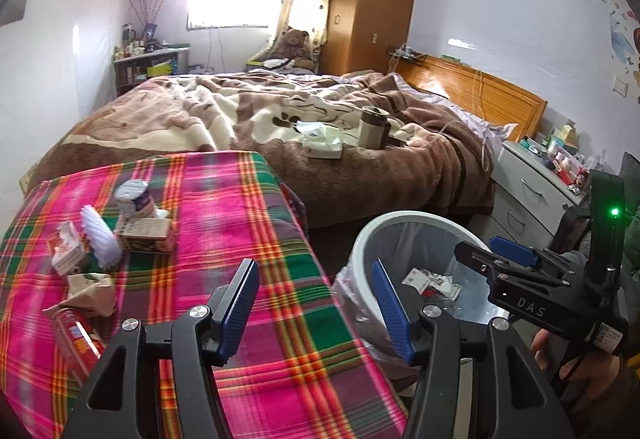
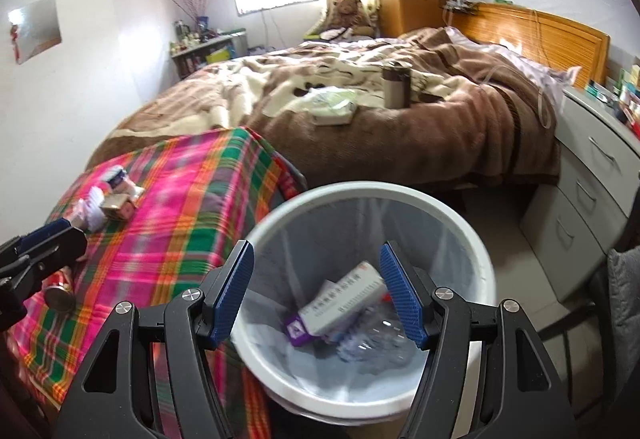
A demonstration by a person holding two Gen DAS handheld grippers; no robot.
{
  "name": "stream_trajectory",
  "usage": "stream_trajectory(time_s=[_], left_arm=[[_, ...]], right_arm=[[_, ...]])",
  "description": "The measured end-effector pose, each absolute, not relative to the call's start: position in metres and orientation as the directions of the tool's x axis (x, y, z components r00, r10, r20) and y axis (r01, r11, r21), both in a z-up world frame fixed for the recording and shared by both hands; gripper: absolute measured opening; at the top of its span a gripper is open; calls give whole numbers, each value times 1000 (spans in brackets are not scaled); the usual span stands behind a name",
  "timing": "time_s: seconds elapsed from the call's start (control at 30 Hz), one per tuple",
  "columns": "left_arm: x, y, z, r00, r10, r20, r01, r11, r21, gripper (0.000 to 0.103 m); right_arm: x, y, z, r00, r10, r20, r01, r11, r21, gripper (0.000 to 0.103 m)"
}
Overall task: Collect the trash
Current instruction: 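Grasp the red can with the left tool while the right tool grasps the beige barcode box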
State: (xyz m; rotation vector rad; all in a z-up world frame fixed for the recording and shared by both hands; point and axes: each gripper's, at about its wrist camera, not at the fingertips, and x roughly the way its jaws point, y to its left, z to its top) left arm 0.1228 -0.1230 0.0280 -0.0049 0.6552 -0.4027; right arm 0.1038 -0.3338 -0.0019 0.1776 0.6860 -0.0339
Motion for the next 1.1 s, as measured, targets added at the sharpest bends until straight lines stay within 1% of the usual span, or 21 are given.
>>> stream_trajectory(time_s=[0.13, 0.2, 0.33, 0.4, 0.43, 0.57, 0.7, 0.8, 1.03, 1.1], left_arm=[[120, -98, 27, 743, -317, -589, 308, 944, -119, 59], [119, -84, 25, 756, -278, -593, 268, 958, -107, 62], [122, -55, 20, 761, -238, -604, 207, 971, -123, 63], [123, -40, 17, 767, -208, -607, 169, 978, -122, 63], [123, -32, 16, 769, -190, -610, 147, 982, -121, 63], [122, -4, 8, 769, -156, -619, 92, 987, -135, 64], [121, 17, 1, 772, -98, -628, 36, 993, -111, 67], [122, 31, -6, 758, -84, -647, 5, 992, -124, 68], [134, 53, -34, 693, -16, -721, -84, 991, -104, 68], [135, 57, -40, 684, 2, -730, -106, 990, -97, 68]], right_arm=[[110, -319, -1, 789, 66, -611, 42, 986, 161, 67], [115, -308, -1, 791, 81, -606, 18, 988, 155, 67], [123, -290, 0, 799, 116, -591, -30, 988, 152, 67], [129, -280, 1, 800, 147, -582, -65, 985, 160, 69], [129, -278, 1, 800, 156, -580, -74, 984, 162, 71], [140, -258, -1, 790, 189, -584, -115, 980, 161, 72], [149, -240, -2, 779, 225, -586, -162, 974, 159, 72], [159, -229, -3, 765, 247, -595, -190, 969, 159, 72], [183, -197, -7, 723, 290, -627, -265, 955, 136, 72], [188, -190, -9, 711, 296, -638, -281, 951, 129, 72]])
